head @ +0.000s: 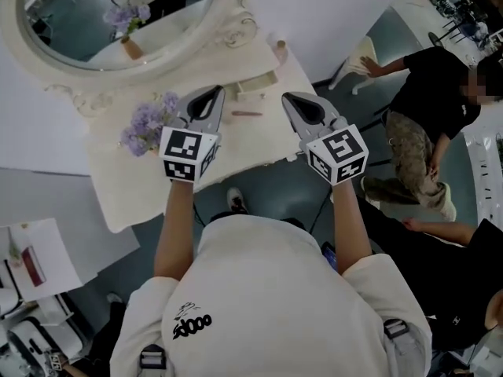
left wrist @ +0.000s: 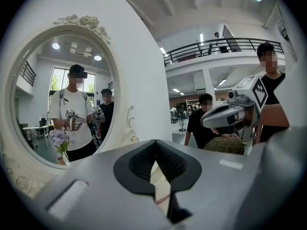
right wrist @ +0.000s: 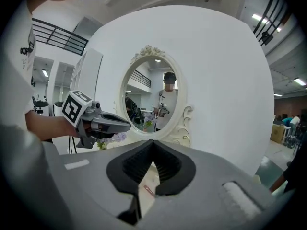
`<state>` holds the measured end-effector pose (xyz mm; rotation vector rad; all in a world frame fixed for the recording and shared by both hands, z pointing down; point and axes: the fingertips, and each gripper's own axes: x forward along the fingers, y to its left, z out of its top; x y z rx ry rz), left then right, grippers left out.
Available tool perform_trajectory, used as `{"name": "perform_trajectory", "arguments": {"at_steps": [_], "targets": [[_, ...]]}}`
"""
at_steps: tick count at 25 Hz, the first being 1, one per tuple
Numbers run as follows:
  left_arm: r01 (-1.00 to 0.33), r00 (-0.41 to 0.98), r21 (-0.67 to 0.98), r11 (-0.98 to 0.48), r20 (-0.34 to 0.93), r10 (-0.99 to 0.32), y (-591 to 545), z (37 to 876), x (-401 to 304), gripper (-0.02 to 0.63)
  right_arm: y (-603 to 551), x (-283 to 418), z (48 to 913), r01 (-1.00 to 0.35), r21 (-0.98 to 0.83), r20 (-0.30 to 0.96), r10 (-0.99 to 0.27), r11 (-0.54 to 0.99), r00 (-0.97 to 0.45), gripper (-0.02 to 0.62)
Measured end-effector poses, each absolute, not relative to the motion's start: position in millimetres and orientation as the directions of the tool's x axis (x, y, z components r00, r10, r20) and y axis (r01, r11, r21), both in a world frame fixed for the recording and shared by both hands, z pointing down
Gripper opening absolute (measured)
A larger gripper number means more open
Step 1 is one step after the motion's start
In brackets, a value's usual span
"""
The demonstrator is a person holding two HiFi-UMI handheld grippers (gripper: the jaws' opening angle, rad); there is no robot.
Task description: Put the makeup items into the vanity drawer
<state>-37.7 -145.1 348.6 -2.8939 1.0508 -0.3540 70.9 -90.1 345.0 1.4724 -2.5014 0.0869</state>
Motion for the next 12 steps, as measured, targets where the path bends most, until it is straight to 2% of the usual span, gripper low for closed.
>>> {"name": "perform_trajectory", "arguments": {"at_steps": [6,8,12], "targets": [[-0.636,0.729,-0.077,-0.768,0.266,-0.631,-178,386,-39,0.018,-130,71,389,-0.858,0.08,0.33,-0.825,0.508,-0.458,0.008],[-0.645,0.715,-0.079,-0.76,0.289,-0.637,-184,398,-40,0.018,-140,69,409,-0.843,0.065,0.368,-0.798,0.534,-0.477,0.039],[-0.683,0.67,-0.067,-0.728,0.341,-0.66,-198,421,-41,0.018,-162,67,446,-0.796,0.039,0.436,-0.727,0.604,-0.531,0.055]]}}
